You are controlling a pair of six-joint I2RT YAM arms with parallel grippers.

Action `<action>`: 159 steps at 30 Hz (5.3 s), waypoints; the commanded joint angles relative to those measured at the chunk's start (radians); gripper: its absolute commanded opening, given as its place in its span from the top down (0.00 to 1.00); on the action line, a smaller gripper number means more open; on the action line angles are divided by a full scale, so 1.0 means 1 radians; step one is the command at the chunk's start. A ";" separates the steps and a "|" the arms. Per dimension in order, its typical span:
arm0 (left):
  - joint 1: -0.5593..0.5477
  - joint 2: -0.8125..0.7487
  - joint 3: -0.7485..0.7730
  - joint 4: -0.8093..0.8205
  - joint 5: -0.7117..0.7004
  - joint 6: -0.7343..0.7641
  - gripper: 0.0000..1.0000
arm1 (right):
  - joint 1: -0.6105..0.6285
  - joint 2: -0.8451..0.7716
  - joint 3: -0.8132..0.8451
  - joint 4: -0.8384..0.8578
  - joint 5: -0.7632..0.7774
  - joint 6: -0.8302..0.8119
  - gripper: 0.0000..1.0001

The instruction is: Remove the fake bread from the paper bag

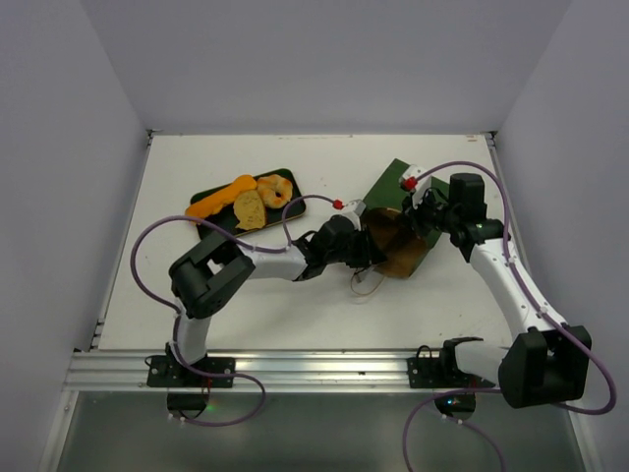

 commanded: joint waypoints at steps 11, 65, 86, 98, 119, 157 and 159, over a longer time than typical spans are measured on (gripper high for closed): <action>-0.004 -0.330 -0.270 -0.022 -0.070 0.050 1.00 | -0.004 -0.037 -0.009 0.073 0.072 0.049 1.00; 0.001 -1.186 -0.506 -0.592 -0.060 0.114 1.00 | -0.010 -0.029 -0.040 0.150 0.183 0.112 1.00; 0.456 -0.985 -0.380 -0.531 -0.106 -0.085 1.00 | -0.010 -0.049 -0.048 0.159 0.174 0.116 1.00; 0.495 -0.820 -0.373 -0.479 -0.073 -0.025 1.00 | -0.010 -0.058 -0.055 0.164 0.164 0.115 1.00; 0.509 -0.806 -0.391 -0.488 -0.050 -0.022 0.88 | -0.010 -0.060 -0.057 0.162 0.163 0.116 1.00; 0.530 -0.870 -0.410 -0.505 -0.034 -0.084 0.54 | -0.010 -0.061 -0.059 0.164 0.163 0.115 1.00; 0.532 -0.864 -0.411 -0.507 -0.032 -0.085 0.54 | -0.010 -0.061 -0.059 0.162 0.161 0.116 1.00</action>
